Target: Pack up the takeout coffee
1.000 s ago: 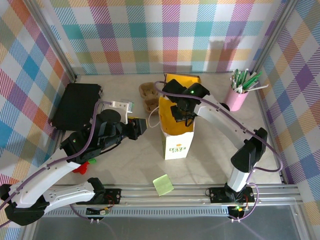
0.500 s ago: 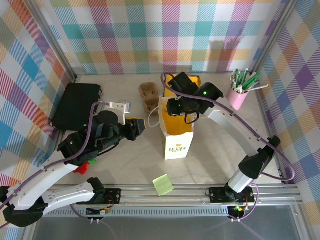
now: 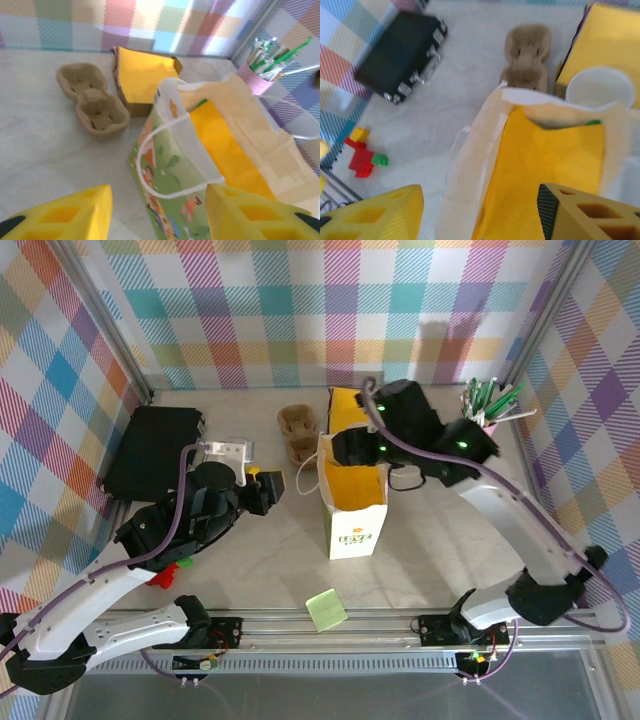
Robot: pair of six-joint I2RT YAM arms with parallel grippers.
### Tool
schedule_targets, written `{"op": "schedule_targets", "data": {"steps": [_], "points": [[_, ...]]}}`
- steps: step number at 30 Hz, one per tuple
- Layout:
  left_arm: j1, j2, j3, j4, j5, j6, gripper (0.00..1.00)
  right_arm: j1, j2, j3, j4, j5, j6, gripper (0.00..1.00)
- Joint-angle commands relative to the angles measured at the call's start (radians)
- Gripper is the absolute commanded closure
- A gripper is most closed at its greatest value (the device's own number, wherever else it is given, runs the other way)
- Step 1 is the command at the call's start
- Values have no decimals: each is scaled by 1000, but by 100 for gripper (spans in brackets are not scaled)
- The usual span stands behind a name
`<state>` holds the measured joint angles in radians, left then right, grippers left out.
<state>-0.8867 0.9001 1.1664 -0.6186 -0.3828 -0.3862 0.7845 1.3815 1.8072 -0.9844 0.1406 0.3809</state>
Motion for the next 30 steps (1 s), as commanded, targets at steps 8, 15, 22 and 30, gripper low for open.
{"op": "schedule_targets", "data": {"steps": [8, 15, 22, 30], "points": [[67, 17, -53, 234, -378, 252, 14, -363, -332, -250, 95, 155, -75, 17], [358, 34, -160, 310, -367, 168, 1, -714, -461, -569, 230, 110, -42, 1], [543, 43, -385, 549, -347, 195, 0, -774, -529, -955, 589, 147, -87, 1], [652, 179, -587, 855, -315, 245, 0, -774, -471, -1267, 1011, 115, -235, 1]]}}
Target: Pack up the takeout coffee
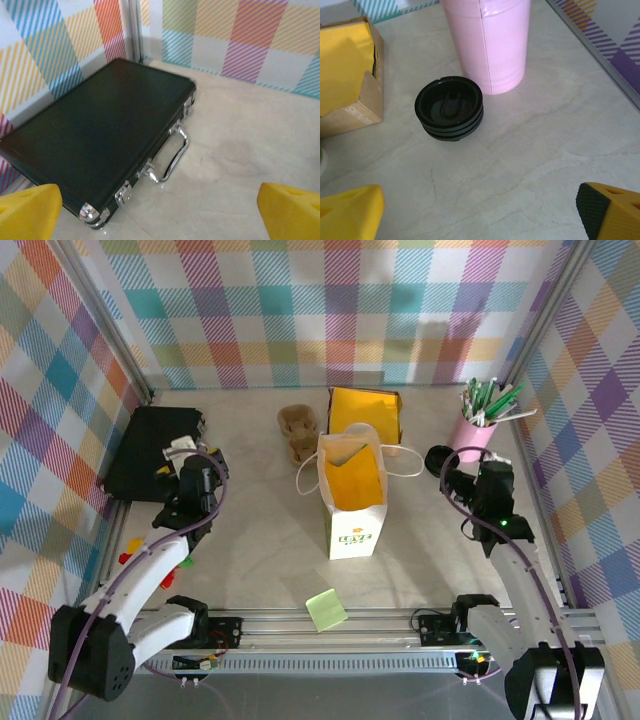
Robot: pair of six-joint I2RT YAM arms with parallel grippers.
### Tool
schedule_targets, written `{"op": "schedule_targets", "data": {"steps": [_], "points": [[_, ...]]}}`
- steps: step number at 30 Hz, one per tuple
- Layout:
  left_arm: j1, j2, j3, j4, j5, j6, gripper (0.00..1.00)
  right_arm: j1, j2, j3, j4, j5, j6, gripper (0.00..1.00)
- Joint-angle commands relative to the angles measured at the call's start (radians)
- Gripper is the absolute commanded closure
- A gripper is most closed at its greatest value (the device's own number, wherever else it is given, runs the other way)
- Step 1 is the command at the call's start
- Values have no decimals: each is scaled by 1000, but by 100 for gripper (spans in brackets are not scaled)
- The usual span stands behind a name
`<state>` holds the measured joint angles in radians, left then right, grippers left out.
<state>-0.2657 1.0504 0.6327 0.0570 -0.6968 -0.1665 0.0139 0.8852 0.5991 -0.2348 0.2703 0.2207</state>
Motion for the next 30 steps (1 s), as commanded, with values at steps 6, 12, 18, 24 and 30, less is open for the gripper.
{"op": "schedule_targets", "data": {"steps": [6, 12, 18, 24, 30], "points": [[91, 143, -172, 421, 106, 99, 0, -4, 203, -170, 568, -59, -144, 1], [115, 257, -238, 671, 256, 164, 0, -4, 385, -188, 797, -168, -192, 1], [129, 258, -211, 616, 398, 211, 0, -2, 539, -188, 978, -283, -219, 1], [137, 324, -291, 749, 397, 179, 0, -3, 647, -224, 1133, -325, -236, 1], [173, 535, -271, 912, 409, 156, 0, -7, 649, -185, 1054, -298, -218, 1]]}}
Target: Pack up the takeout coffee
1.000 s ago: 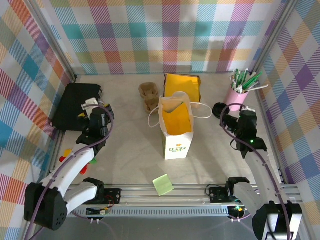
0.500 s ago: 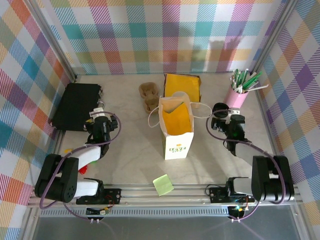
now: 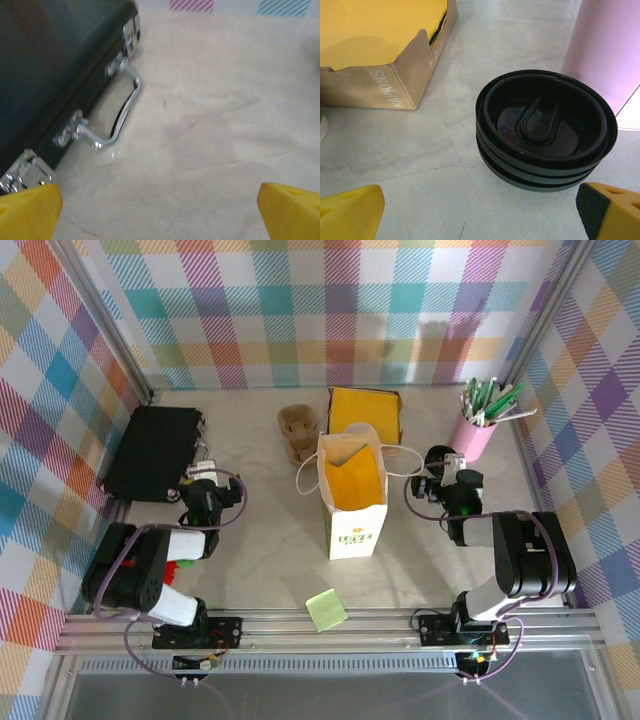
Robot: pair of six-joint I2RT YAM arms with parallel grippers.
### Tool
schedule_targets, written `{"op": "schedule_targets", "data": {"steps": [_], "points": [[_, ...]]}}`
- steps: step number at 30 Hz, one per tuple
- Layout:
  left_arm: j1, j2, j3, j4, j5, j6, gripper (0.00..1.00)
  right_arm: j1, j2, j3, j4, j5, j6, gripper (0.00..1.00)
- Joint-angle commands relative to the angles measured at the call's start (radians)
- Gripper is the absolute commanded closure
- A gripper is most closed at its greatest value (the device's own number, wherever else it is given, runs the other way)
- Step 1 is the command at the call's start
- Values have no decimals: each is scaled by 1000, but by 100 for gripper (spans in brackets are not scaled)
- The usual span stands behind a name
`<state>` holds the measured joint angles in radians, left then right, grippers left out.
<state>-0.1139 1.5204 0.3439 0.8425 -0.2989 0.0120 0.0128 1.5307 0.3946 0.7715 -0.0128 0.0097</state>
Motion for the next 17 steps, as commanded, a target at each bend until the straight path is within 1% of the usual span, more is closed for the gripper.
{"op": "schedule_targets", "data": {"steps": [1, 2, 3, 5, 14, 17], "points": [[20, 57, 47, 63, 14, -22, 0, -5, 4, 20, 50, -15, -6, 1], [20, 44, 54, 13, 21, -28, 0, -5, 5, 22, 48, -16, -5, 1], [20, 60, 46, 61, 15, -19, 0, -6, 3, 21, 48, -16, -6, 1], [20, 54, 50, 42, 19, -24, 0, -6, 3, 21, 47, -16, -7, 1], [19, 57, 47, 57, 16, -20, 0, -5, 4, 21, 47, -16, -6, 1], [16, 57, 46, 56, 15, -20, 0, -5, -11, -19, 99, -18, -7, 1]]}}
